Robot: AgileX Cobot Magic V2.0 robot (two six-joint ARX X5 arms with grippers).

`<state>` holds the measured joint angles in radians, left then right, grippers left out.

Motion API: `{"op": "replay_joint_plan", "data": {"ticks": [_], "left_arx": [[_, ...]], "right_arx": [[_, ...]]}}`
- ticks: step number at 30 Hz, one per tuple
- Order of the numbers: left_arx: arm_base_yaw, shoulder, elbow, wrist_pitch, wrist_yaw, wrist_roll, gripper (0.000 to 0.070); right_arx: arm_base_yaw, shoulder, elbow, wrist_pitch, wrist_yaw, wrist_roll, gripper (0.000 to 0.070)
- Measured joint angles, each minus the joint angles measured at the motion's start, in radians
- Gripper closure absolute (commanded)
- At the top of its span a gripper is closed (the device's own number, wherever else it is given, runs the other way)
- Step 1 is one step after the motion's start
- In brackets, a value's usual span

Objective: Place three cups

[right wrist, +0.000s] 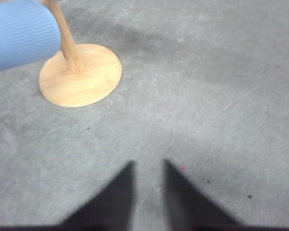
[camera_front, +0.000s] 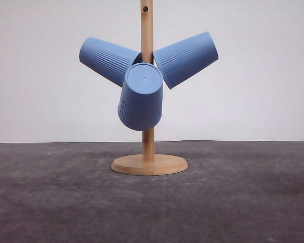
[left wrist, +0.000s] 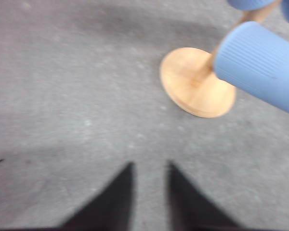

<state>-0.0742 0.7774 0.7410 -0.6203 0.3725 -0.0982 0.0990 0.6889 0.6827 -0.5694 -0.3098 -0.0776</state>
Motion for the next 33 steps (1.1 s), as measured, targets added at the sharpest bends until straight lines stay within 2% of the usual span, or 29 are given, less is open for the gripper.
{"op": "replay_joint_plan", "data": {"ticks": [14,17,21,25,28,33], "left_arx": [[0.0,-0.007,0.0,0.009,0.001,0.0,0.07],[0.002,-0.049,-0.027,0.05,0.0,0.017,0.07],[0.003,-0.203,-0.187,0.231,-0.05,0.067,0.07],[0.012,-0.418,-0.42,0.409,-0.205,0.087,0.07],[0.032,-0.58,-0.546,0.415,-0.266,0.087,0.07],[0.057,-0.731,-0.66,0.417,-0.298,0.087,0.07]], "right_arx": [[0.0,-0.002,0.0,0.006,-0.001,-0.002,0.0684],[0.0,-0.002,0.0,0.006,-0.001,-0.002,0.0684],[0.0,-0.002,0.0,0.006,-0.001,-0.002,0.0683],[0.0,-0.002,0.0,0.006,-0.001,-0.002,0.0683],[0.0,-0.002,0.0,0.006,-0.001,-0.002,0.0683],[0.0,-0.002,0.0,0.006,-0.001,-0.003,0.0684]]}}
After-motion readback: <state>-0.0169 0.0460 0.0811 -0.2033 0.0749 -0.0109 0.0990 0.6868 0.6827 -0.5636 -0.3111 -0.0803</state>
